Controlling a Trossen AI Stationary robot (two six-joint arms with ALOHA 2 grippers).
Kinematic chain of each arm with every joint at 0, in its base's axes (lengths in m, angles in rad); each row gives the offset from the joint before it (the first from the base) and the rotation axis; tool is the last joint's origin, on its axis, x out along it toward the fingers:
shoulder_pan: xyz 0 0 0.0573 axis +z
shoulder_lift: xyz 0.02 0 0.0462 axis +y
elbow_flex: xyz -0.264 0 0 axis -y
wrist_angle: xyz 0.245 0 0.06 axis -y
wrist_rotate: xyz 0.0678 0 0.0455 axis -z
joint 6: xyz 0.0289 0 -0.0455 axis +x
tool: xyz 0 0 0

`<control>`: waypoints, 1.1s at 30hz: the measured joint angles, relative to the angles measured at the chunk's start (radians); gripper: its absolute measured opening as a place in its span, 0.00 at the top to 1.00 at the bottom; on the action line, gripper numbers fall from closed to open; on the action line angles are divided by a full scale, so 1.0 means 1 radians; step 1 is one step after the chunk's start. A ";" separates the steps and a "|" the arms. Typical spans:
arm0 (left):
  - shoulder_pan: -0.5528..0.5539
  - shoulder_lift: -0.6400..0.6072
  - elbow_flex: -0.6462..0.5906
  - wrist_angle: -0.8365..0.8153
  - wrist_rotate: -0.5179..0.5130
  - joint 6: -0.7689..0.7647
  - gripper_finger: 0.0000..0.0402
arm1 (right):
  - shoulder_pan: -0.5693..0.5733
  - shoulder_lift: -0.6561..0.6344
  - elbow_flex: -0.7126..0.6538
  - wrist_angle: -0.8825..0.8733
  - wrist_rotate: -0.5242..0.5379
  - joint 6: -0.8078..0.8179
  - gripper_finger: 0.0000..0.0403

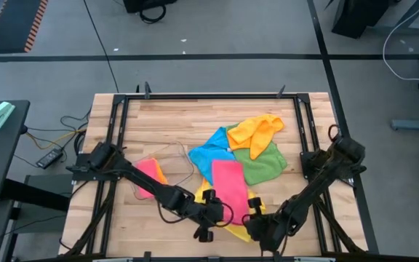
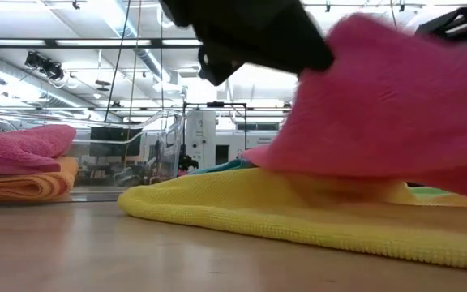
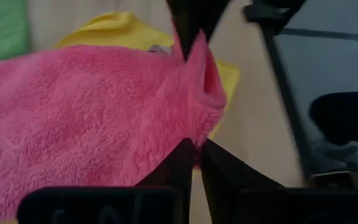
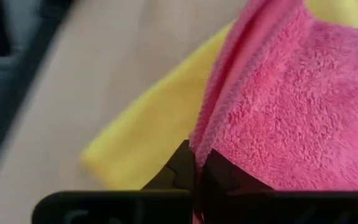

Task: Fold microfiber towels
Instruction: Fold the pink microfiber cloth

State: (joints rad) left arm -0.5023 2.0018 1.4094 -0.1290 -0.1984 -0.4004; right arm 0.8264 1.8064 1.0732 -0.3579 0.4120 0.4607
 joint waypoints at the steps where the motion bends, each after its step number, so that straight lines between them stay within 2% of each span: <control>1: -0.007 0.000 0.000 0.011 0.013 -0.003 0.90 | 0.000 -0.016 0.000 0.002 -0.046 0.003 0.97; 5: -0.044 0.001 0.000 0.053 0.019 -0.030 0.95 | 0.004 -0.036 0.000 0.034 -0.220 0.046 0.97; 8: -0.075 0.020 0.000 0.125 0.020 -0.051 0.98 | 0.011 -0.011 0.000 0.098 -0.283 0.087 0.97; 11: -0.098 0.053 -0.001 0.187 0.019 -0.060 0.98 | 0.022 0.001 0.000 0.127 -0.303 0.118 0.97; 14: -0.112 0.064 -0.002 0.204 0.014 -0.059 0.93 | 0.030 -0.001 0.002 0.135 -0.340 0.138 0.97; 16: -0.116 0.064 -0.001 0.207 -0.019 -0.047 0.90 | 0.031 -0.003 0.021 0.100 -0.354 0.136 0.97; 20: -0.117 0.064 -0.001 0.208 -0.152 0.011 0.87 | 0.000 -0.011 0.090 -0.039 -0.360 0.099 0.97; 27: -0.107 0.064 -0.001 0.180 -0.180 0.027 0.90 | -0.102 -0.011 0.167 -0.255 -0.373 -0.011 0.97; 33: -0.139 0.063 -0.001 0.068 -0.182 0.019 0.95 | -0.195 -0.010 0.173 -0.317 -0.403 -0.076 0.97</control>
State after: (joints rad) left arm -0.6410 2.0647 1.4086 -0.0605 -0.3802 -0.3810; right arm 0.6309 1.7962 1.2457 -0.6745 0.0088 0.3849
